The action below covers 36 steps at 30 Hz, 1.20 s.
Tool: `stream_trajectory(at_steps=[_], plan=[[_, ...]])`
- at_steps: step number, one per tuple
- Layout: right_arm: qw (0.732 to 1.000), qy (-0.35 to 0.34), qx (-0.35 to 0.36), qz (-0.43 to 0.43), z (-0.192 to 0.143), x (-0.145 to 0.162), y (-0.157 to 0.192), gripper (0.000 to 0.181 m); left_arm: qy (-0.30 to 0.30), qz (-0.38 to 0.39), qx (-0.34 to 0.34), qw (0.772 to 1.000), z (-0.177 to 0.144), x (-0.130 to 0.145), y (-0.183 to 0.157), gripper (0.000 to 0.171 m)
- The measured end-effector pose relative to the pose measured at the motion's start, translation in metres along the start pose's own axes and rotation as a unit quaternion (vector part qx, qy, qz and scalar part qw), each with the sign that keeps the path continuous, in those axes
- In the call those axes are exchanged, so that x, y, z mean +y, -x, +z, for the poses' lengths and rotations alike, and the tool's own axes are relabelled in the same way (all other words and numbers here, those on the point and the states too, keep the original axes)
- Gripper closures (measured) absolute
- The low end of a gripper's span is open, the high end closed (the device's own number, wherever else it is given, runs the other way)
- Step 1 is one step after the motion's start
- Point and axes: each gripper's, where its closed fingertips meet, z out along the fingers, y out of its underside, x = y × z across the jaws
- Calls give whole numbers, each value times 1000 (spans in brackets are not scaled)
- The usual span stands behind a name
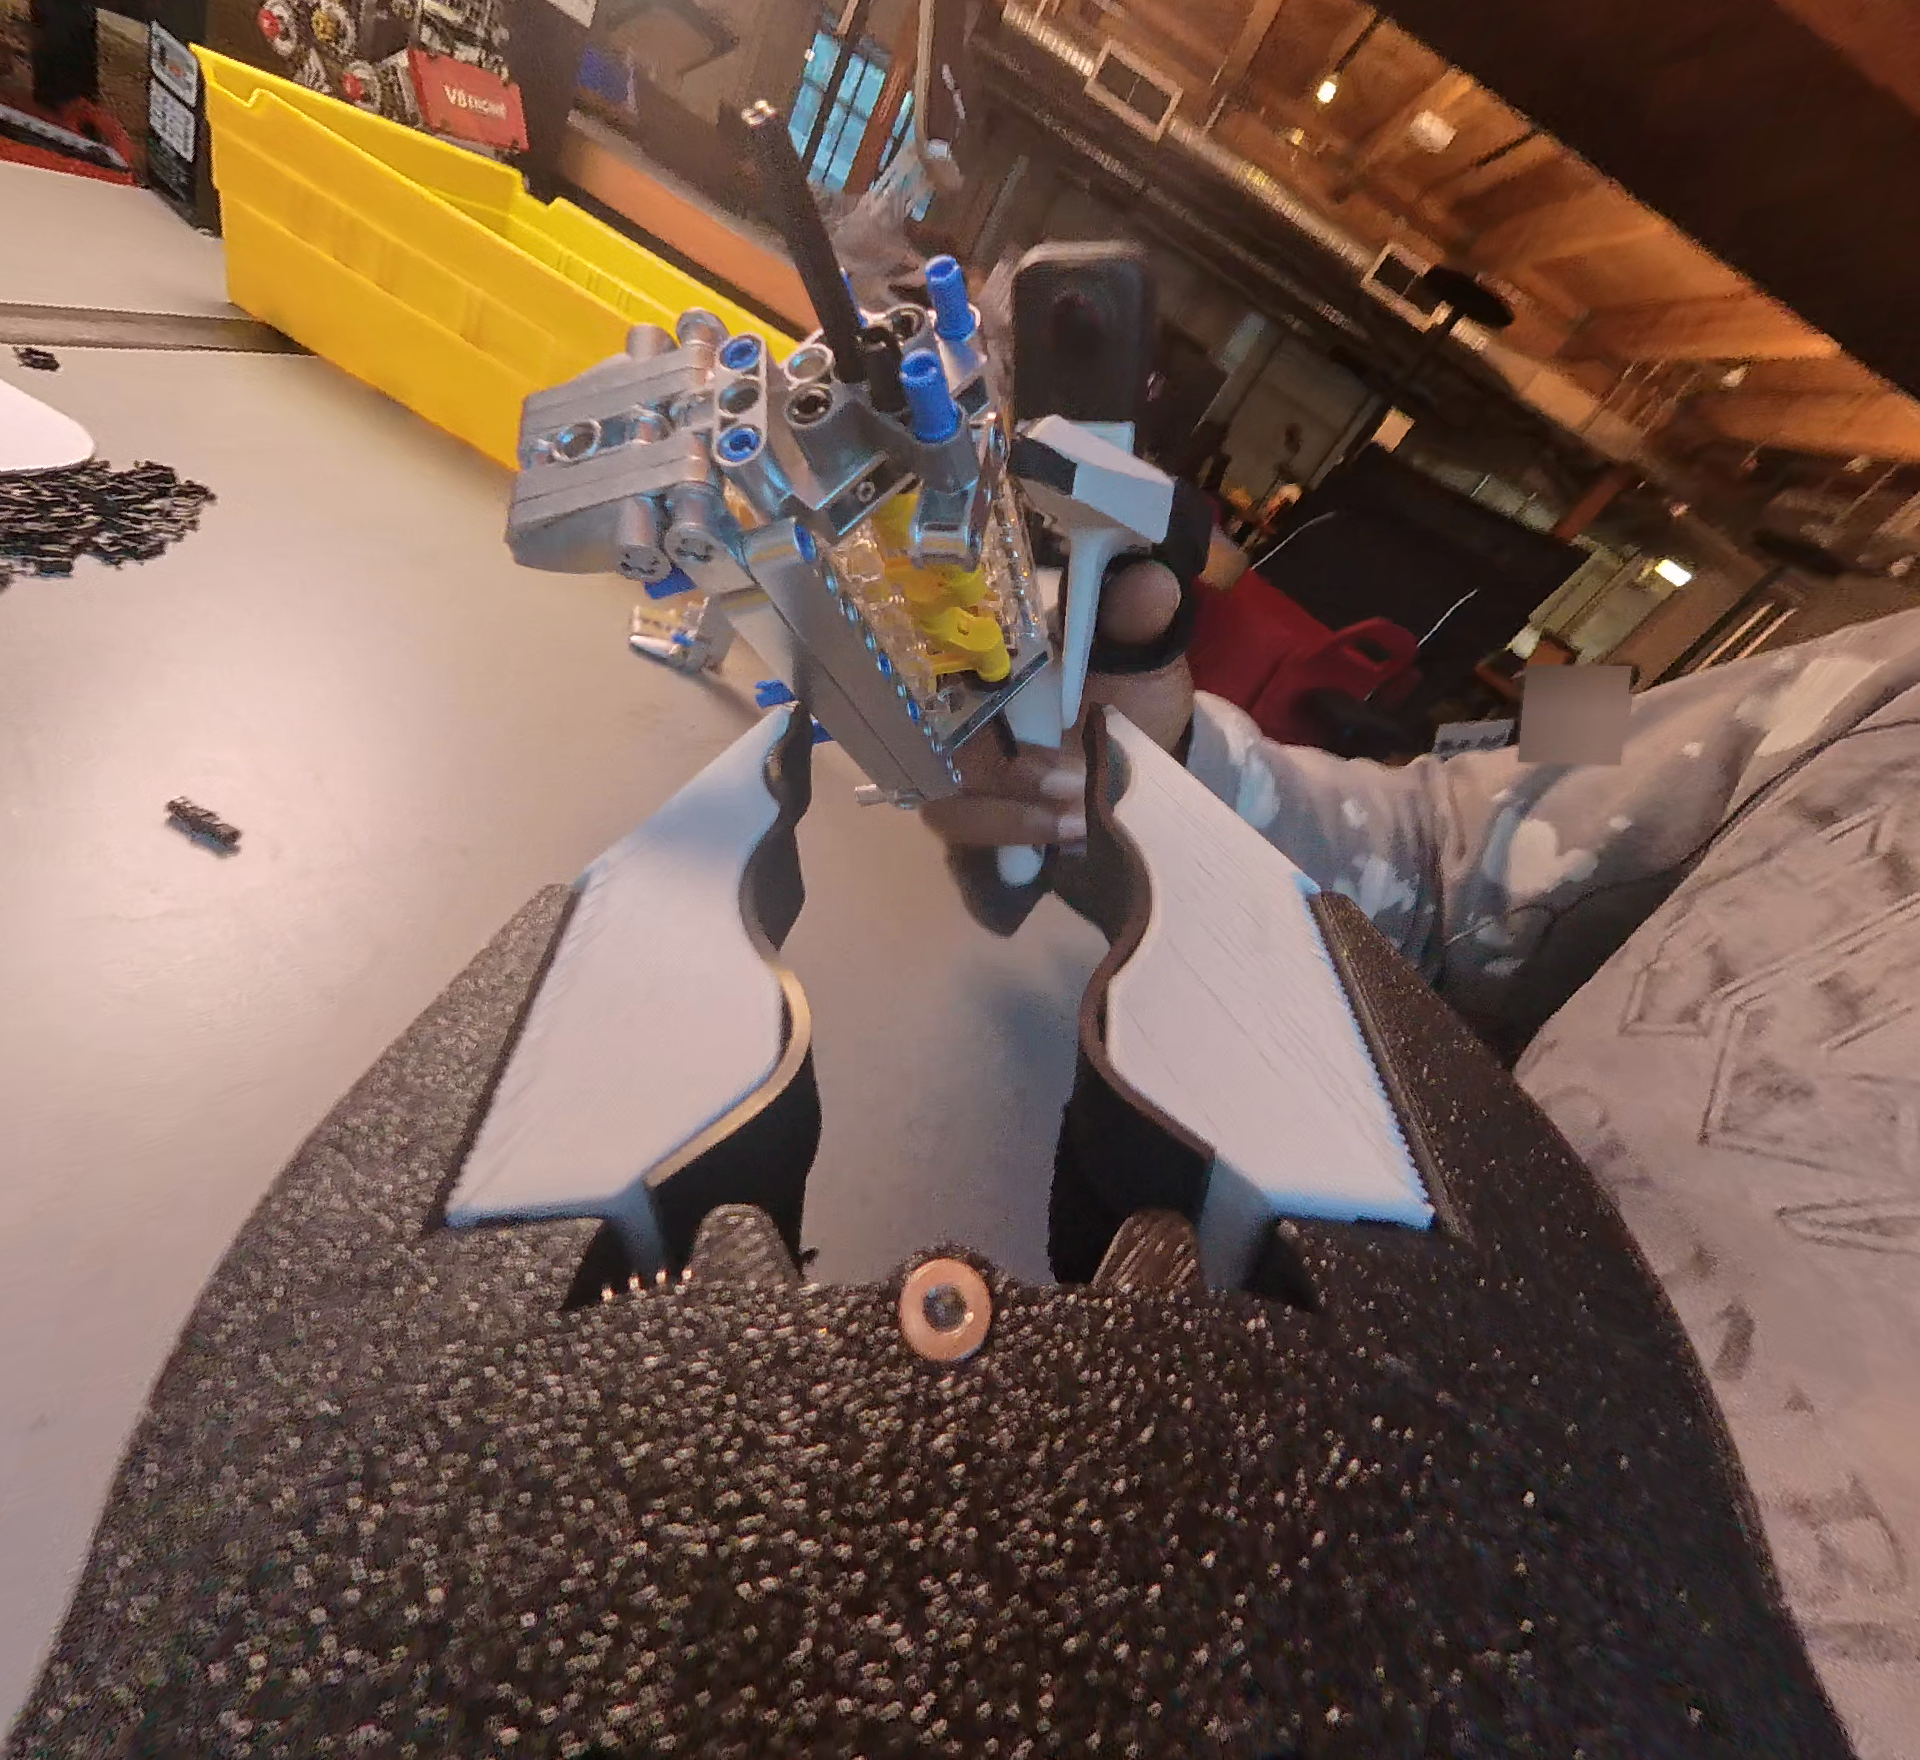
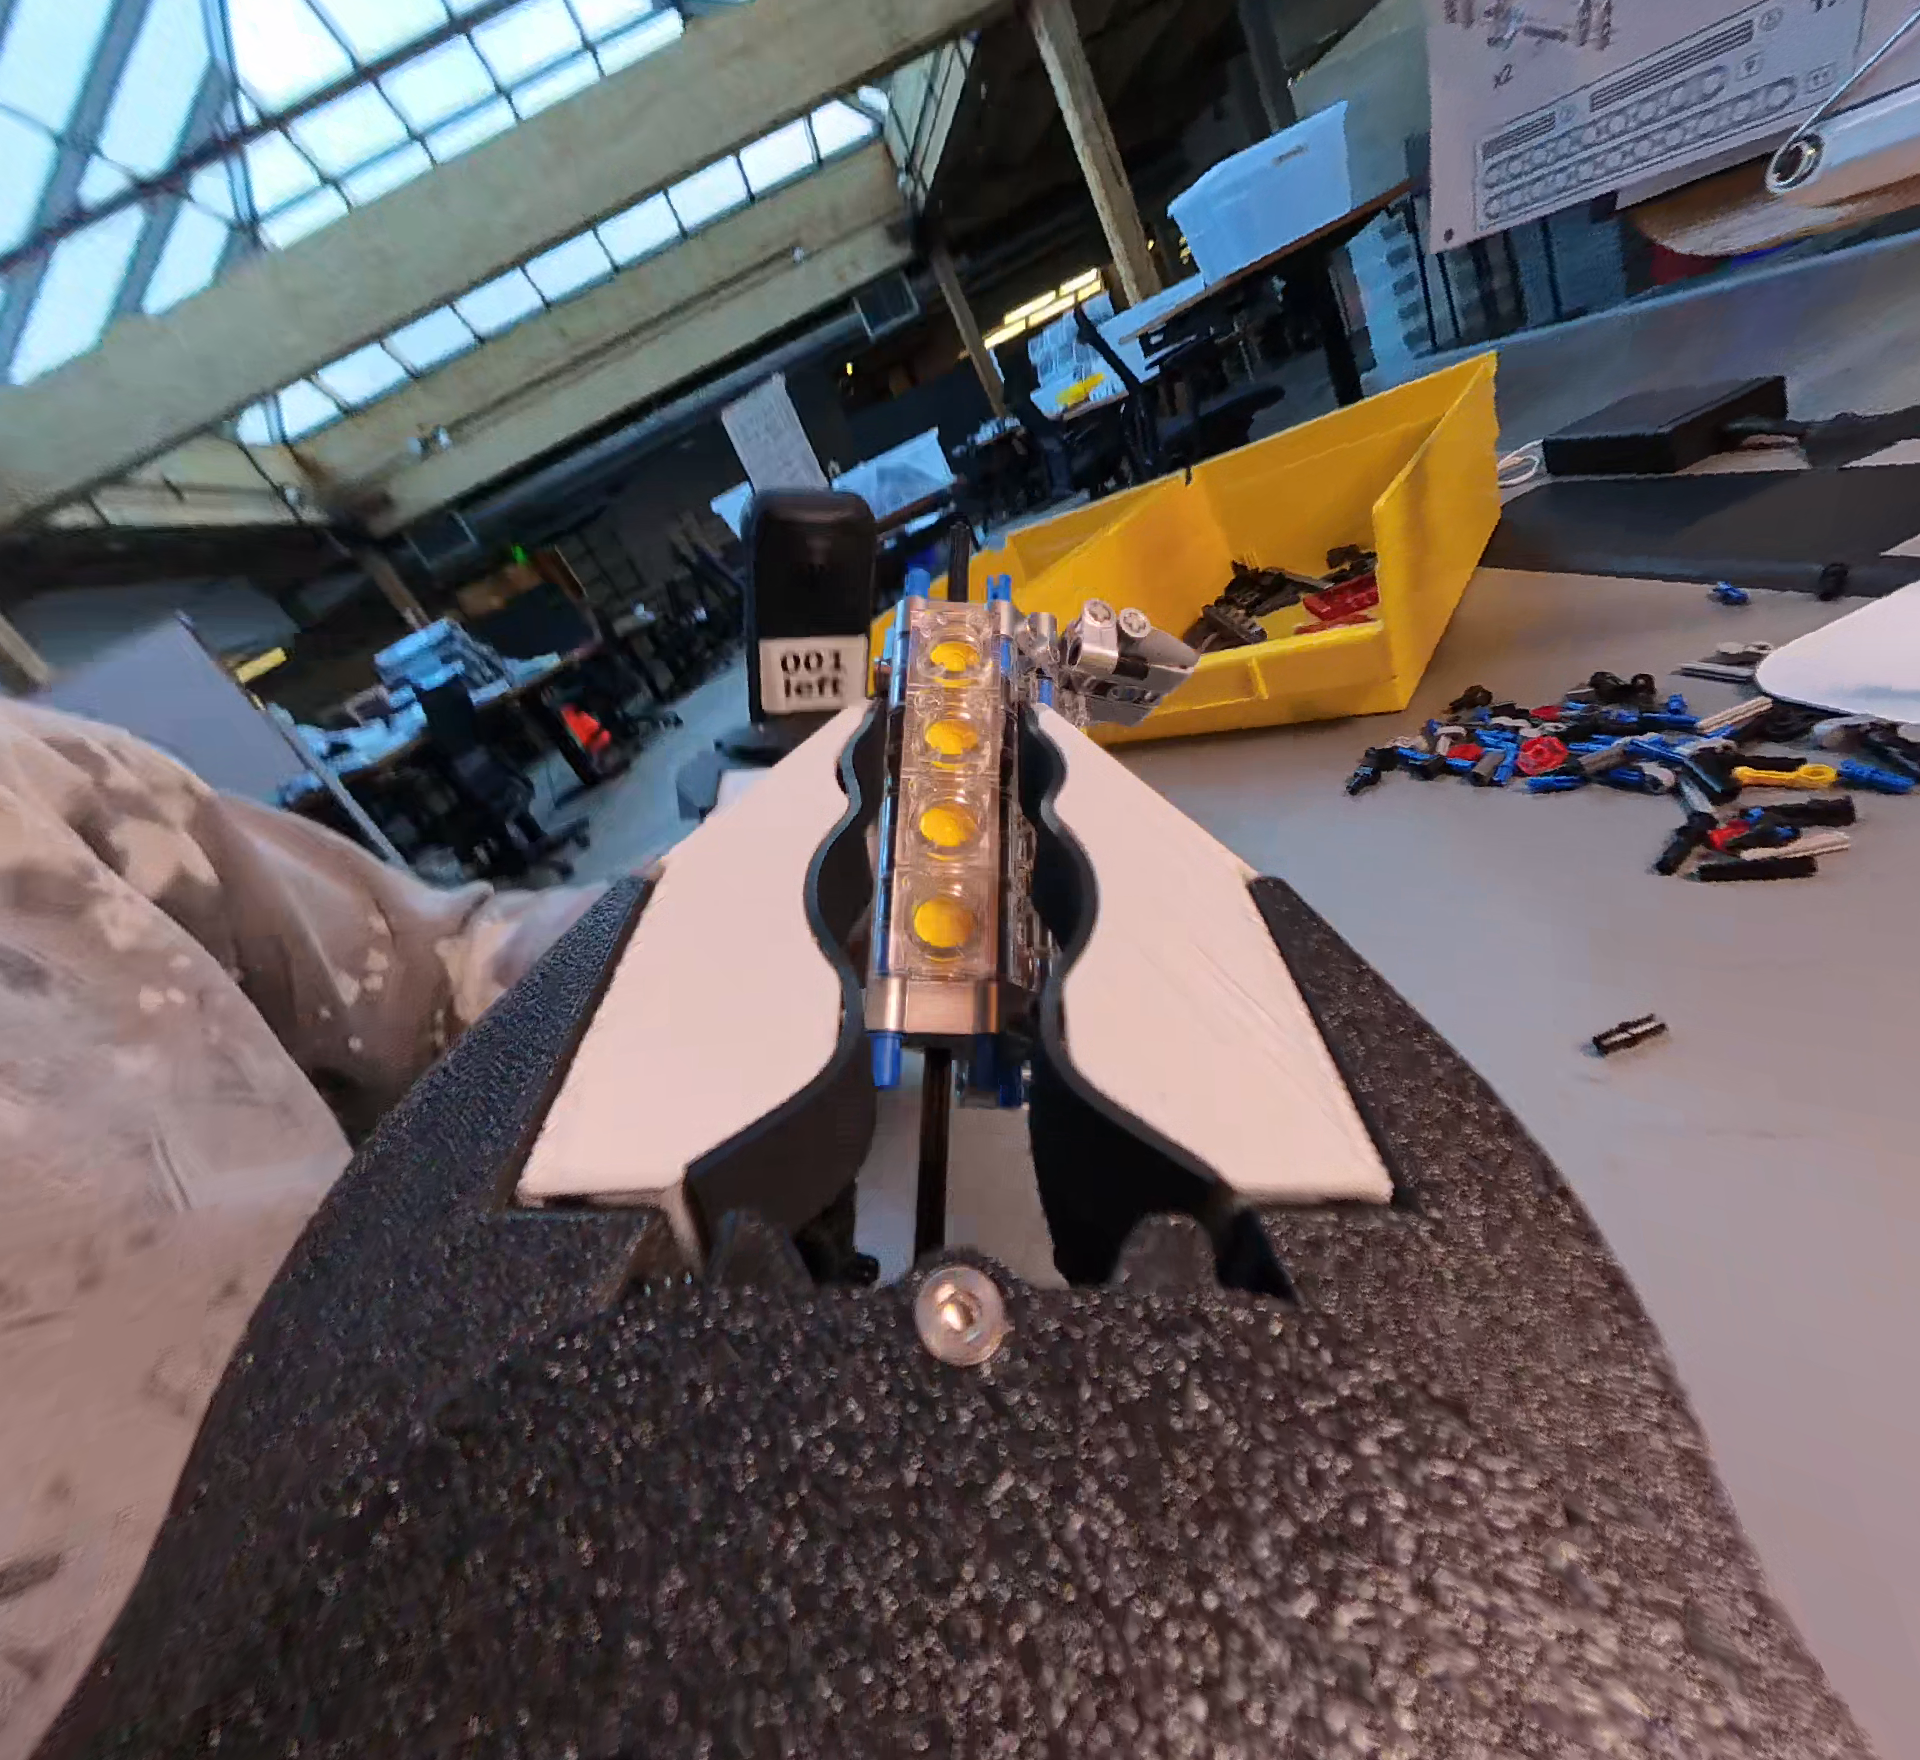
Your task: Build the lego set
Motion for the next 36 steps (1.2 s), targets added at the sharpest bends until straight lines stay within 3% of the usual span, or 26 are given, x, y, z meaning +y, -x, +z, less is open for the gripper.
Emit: stream_trajectory(at_steps=[2, 5, 8, 11, 15, 19, 23, 26, 28, 36], plan=[[996, 70, -10, -51, -3, 15, -2, 158, 61, 53, -42, 996, -9, 13, 14, 124], [973, 187, -10, -135, -10, 47, -16, 157, 138, 151, -124, 971, -38, 27, 45, 127], [932, 302, -21, -200, -18, 82, -27, 157, 182, 182, -111, 960, -52, 41, 46, 127], [890, 386, -29, -240, -25, 111, -36, 156, 214, 202, -96, 951, -46, 57, 43, 128], [870, 397, 7, -294, -27, 111, -48, 152, 279, 221, -92, 930, -39, 83, 46, 143], [855, 401, 42, -326, -35, 100, -53, 141, 266, 228, -116, 929, -42, 75, 52, 149], [813, 435, 70, -382, -41, 107, -56, 135, 279, 242, -173, 913, -50, 73, 76, 149], [781, 452, 87, -423, -40, 115, -62, 146, 304, 252, -177, 902, -44, 81, 81, 153], [779, 452, 96, -425, -43, 114, -66, 149, 309, 261, -162, 900, -39, 84, 75, 166], [773, 451, 132, -427, -63, 101, -78, 142, 318, 271, -112, 901, -22, 99, 46, 168]])
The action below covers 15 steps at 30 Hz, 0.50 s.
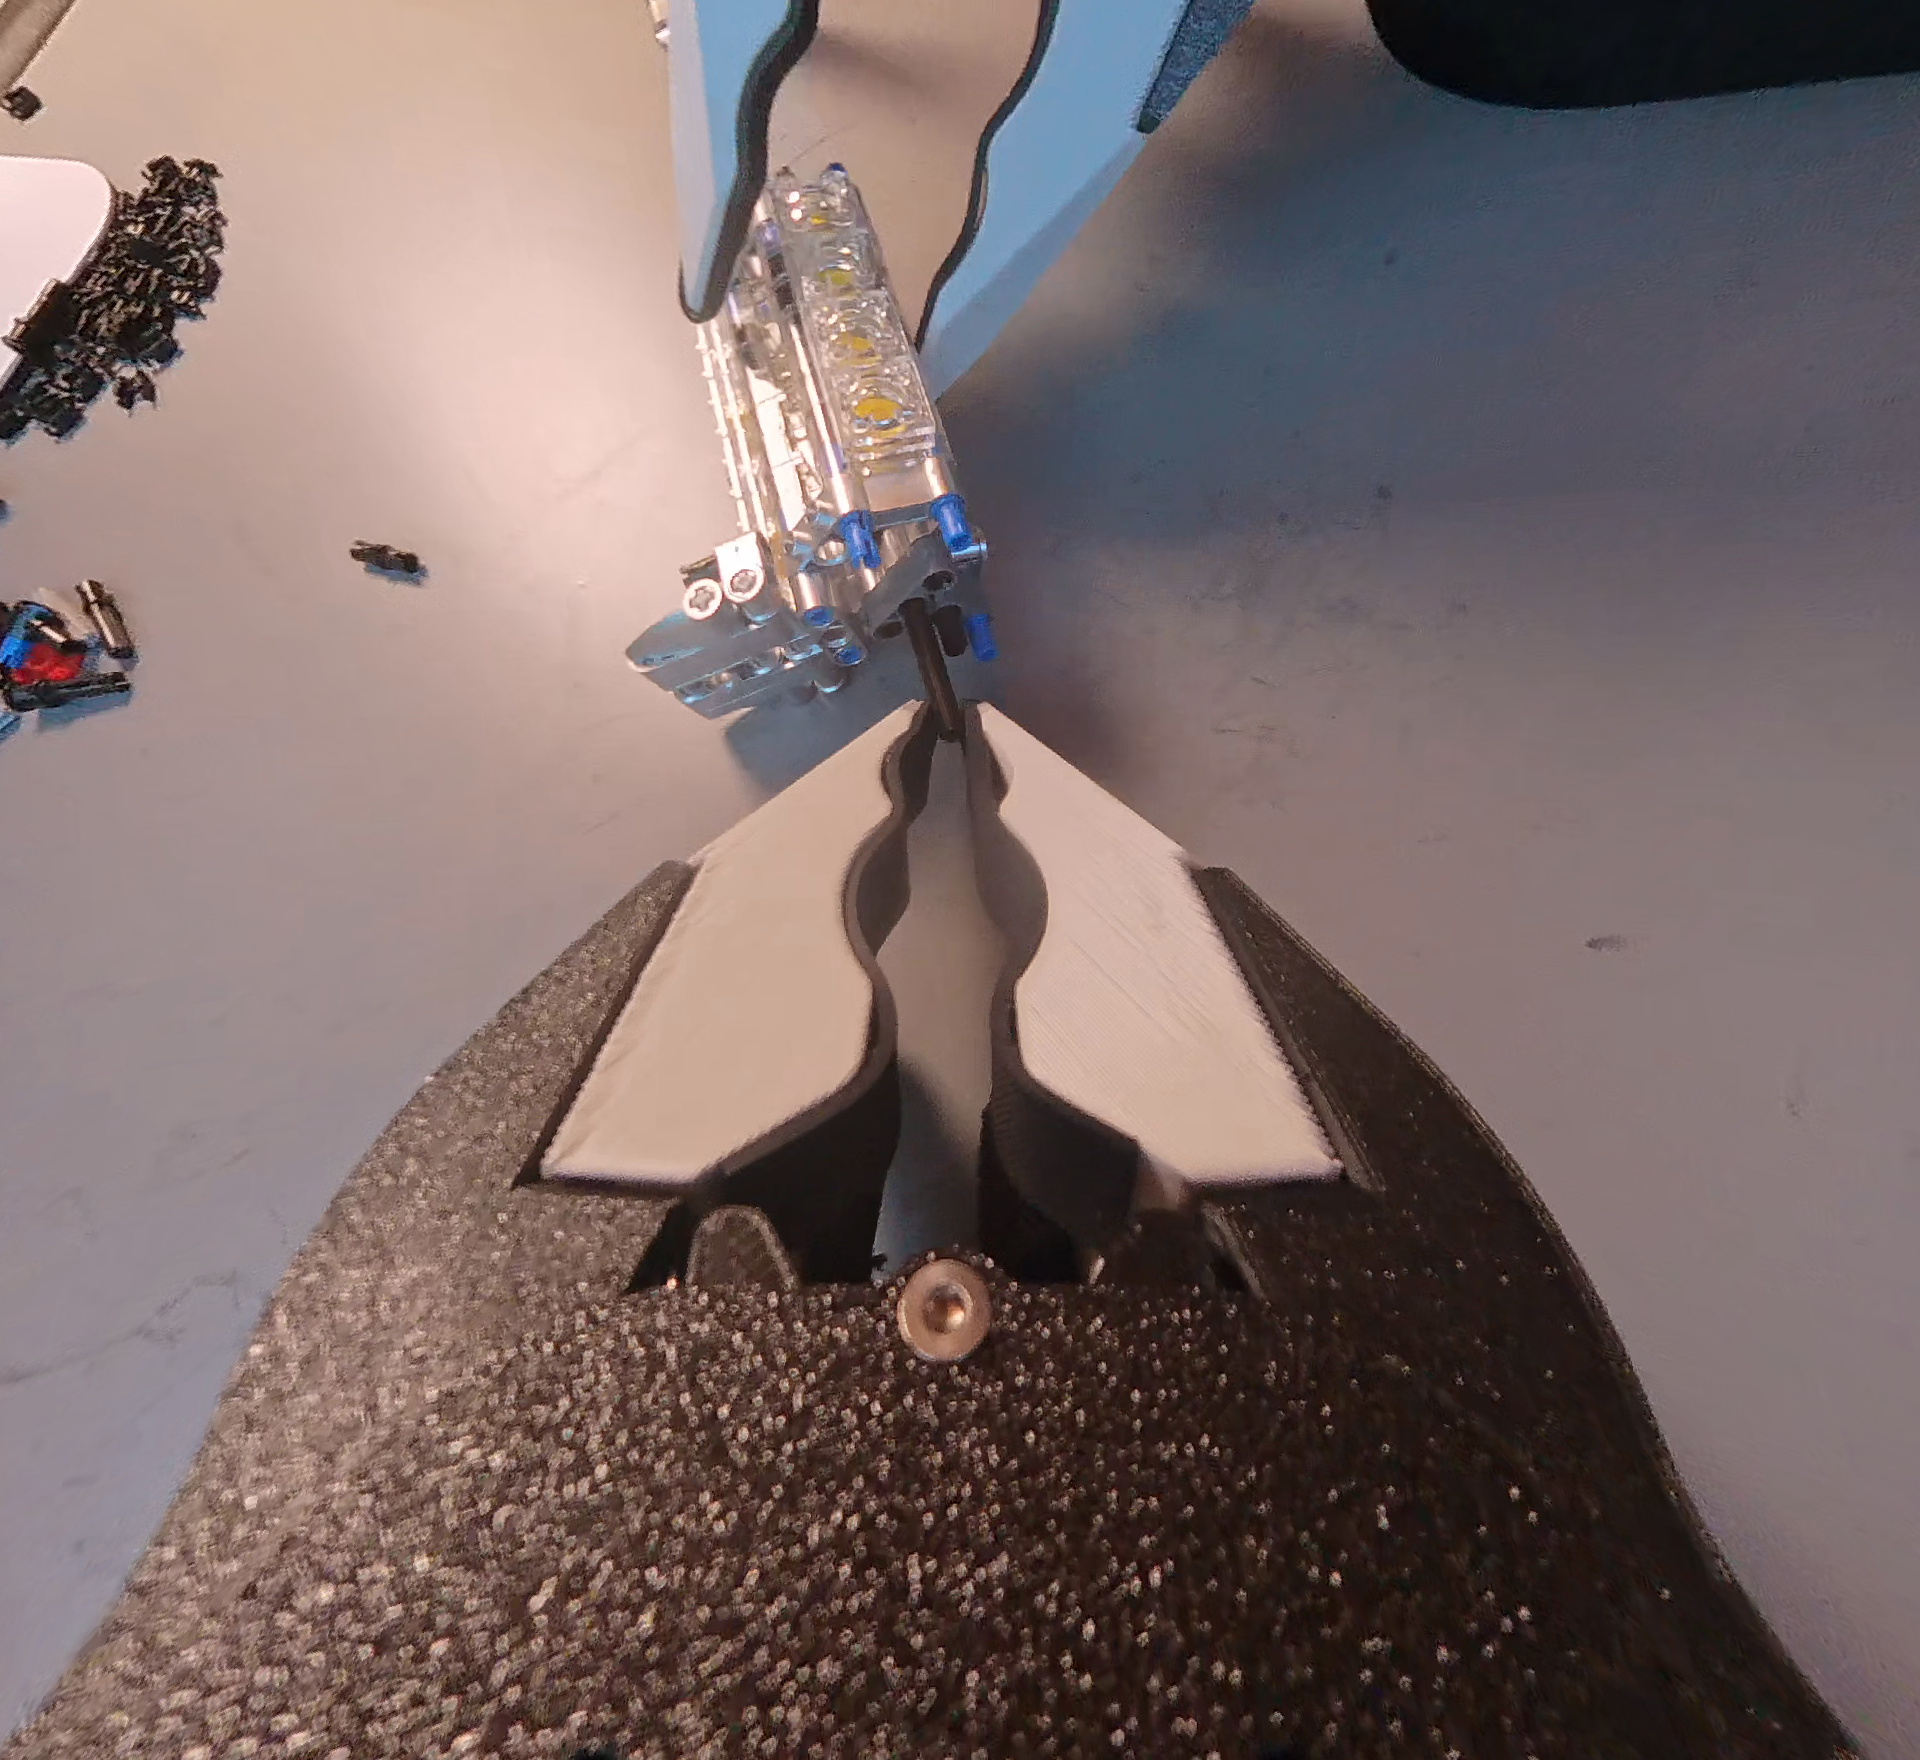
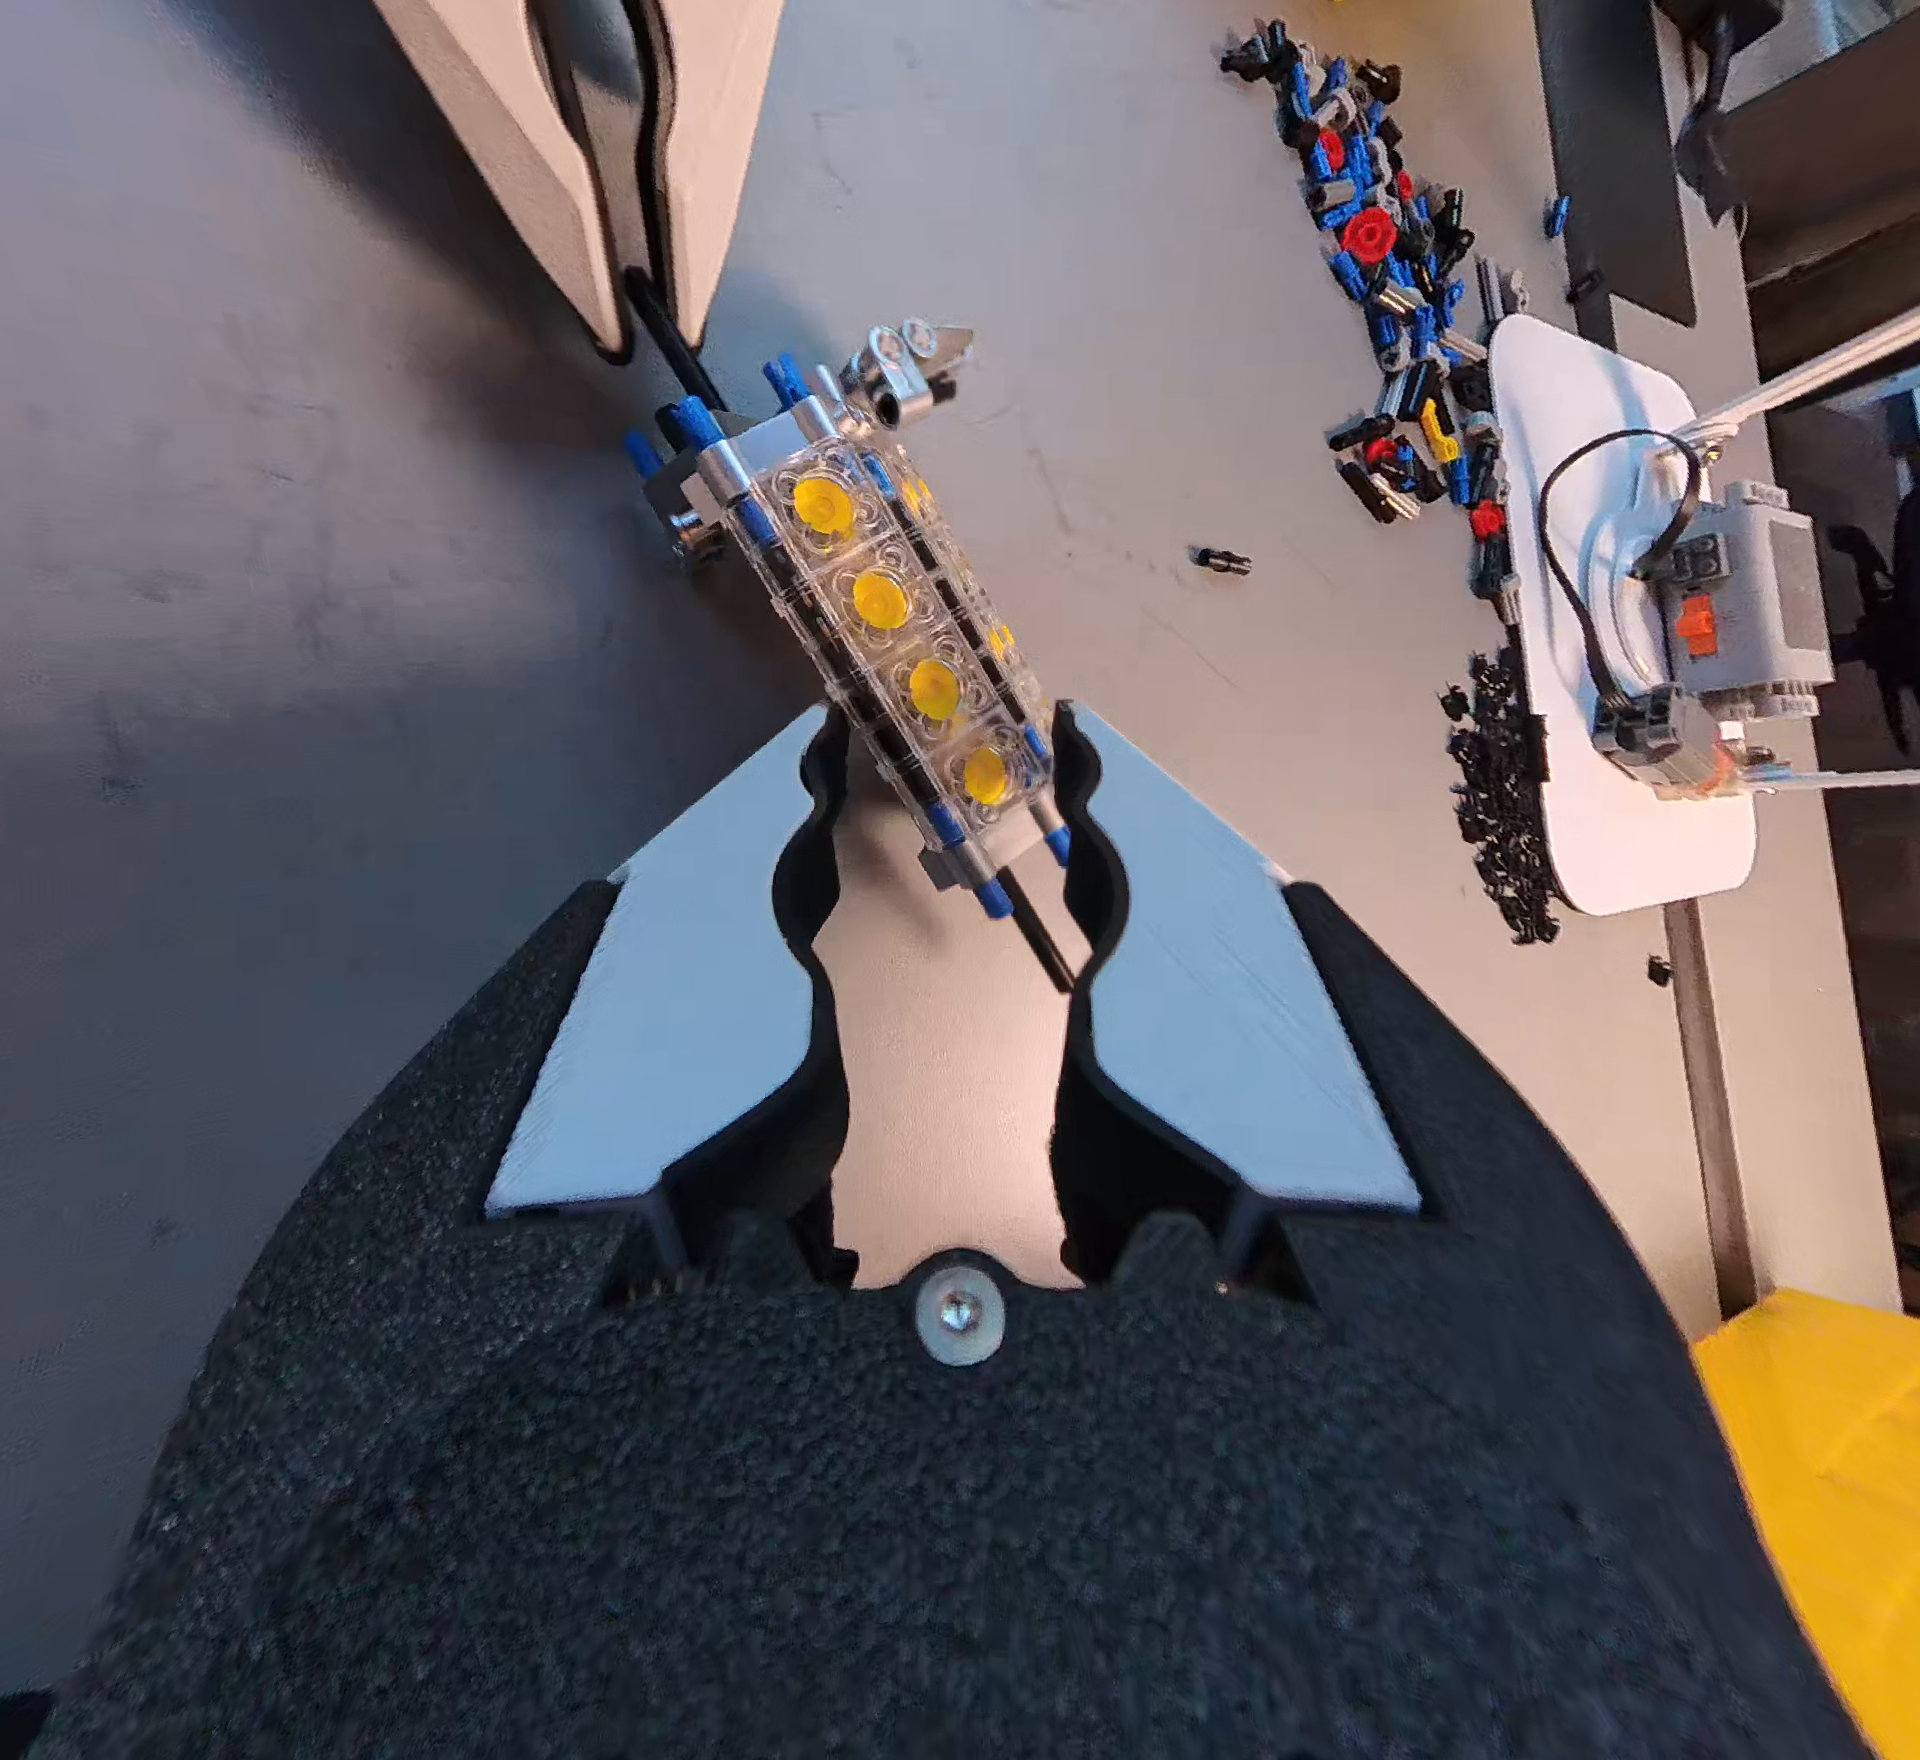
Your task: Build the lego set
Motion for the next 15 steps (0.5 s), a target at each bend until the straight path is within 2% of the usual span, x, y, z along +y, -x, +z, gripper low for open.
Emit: stream_trajectory(at_steps=[7, 10, 15], plan=[[1000, -5, 7, 3, -7, 1, -4, 140, 0, 8, -10, 1000, -1, 0, -2, 168], [1000, -13, -1, 2, -10, -1, 0, 148, -2, 3, -13, 1000, -3, 1, 1, 168], [1000, -10, -13, 4, -14, 1, 5, 151, -8, -1, -12, 1000, -5, 0, 2, 168]])
